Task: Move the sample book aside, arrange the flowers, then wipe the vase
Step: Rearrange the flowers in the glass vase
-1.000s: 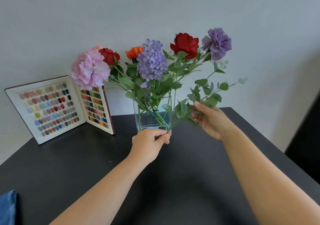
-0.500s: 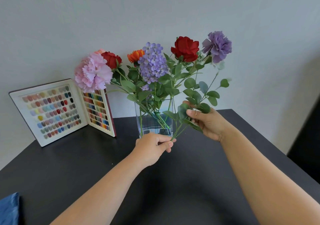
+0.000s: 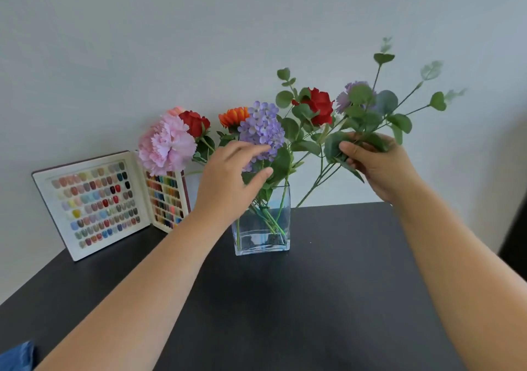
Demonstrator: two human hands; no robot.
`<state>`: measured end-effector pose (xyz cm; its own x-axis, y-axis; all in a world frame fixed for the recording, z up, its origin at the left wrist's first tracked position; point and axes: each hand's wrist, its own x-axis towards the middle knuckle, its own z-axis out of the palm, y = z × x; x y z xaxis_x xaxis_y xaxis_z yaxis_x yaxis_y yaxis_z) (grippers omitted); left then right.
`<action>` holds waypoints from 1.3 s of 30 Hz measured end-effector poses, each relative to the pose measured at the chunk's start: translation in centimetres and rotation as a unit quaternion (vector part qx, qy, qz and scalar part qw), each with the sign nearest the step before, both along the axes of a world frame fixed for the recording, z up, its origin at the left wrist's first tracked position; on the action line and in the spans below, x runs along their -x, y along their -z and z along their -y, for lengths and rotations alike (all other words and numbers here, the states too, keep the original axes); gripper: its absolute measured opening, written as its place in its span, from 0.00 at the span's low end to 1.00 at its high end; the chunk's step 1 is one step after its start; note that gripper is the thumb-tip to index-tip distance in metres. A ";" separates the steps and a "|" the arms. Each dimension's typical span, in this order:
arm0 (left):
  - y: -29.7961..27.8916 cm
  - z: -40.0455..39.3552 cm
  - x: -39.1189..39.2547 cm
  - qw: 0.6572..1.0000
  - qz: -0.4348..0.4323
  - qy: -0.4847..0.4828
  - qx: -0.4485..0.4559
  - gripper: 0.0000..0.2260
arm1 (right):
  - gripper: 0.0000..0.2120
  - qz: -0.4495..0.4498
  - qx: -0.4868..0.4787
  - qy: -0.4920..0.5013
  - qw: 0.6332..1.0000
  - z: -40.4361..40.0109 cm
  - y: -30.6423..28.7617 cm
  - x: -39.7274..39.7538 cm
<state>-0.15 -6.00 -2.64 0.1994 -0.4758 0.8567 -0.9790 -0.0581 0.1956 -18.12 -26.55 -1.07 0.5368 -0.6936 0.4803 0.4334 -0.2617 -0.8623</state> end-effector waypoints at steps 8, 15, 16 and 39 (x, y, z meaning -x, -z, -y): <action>-3.3 3.4 -3.6 0.979 0.161 -0.095 -0.083 0.21 | 0.05 -0.028 0.092 0.111 0.989 -0.8 -3.6 -4.2; -3.7 3.9 -5.3 0.969 0.163 -0.135 -0.127 0.21 | 0.06 -0.091 0.185 0.146 0.967 -1.0 -4.6 -7.3; -3.7 3.9 -5.6 0.968 0.161 -0.140 -0.130 0.21 | 0.06 -0.119 0.212 0.146 0.959 -1.2 -4.4 -8.0; -3.8 3.8 -7.2 0.969 0.151 -0.135 -0.145 0.19 | 0.22 -0.318 0.233 0.103 0.913 -0.6 1.7 -12.9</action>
